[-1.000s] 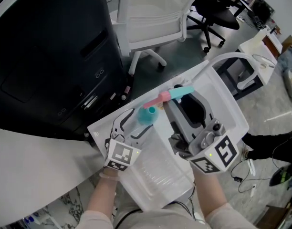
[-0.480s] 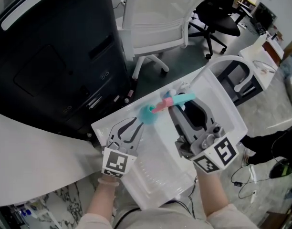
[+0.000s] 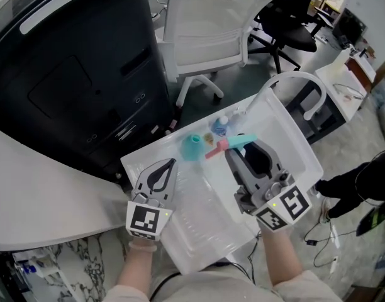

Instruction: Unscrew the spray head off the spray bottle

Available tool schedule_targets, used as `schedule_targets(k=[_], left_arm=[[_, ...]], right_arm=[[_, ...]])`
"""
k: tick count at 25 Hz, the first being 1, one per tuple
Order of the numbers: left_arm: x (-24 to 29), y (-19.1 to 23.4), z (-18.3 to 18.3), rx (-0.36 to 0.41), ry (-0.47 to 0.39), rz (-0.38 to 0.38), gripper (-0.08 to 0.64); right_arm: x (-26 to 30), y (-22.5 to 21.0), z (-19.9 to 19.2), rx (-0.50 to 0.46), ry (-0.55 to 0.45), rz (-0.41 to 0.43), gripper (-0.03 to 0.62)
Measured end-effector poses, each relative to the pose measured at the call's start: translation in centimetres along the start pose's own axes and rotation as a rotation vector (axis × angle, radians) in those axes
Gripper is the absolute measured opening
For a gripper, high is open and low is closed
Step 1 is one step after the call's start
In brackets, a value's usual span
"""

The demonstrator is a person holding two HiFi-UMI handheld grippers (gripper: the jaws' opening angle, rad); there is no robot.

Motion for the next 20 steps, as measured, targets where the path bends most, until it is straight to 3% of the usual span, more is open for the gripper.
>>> schedule_targets(k=[20], left_arm=[[-5.6, -3.1, 0.9, -0.088, -0.046, 0.124, 0.005]], right_arm=[[-4.8, 1.9, -1.9, 0.027, 0.044, 0.074, 0.141]])
Point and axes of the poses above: the fingertips, and each gripper's own axes: x forward along the fingers, y to its left, z out of its top, the point moved 5 cm from there along -x, backward along the fingers, and after that the axes turned 9 degrees about y, right-handed, at the moved point
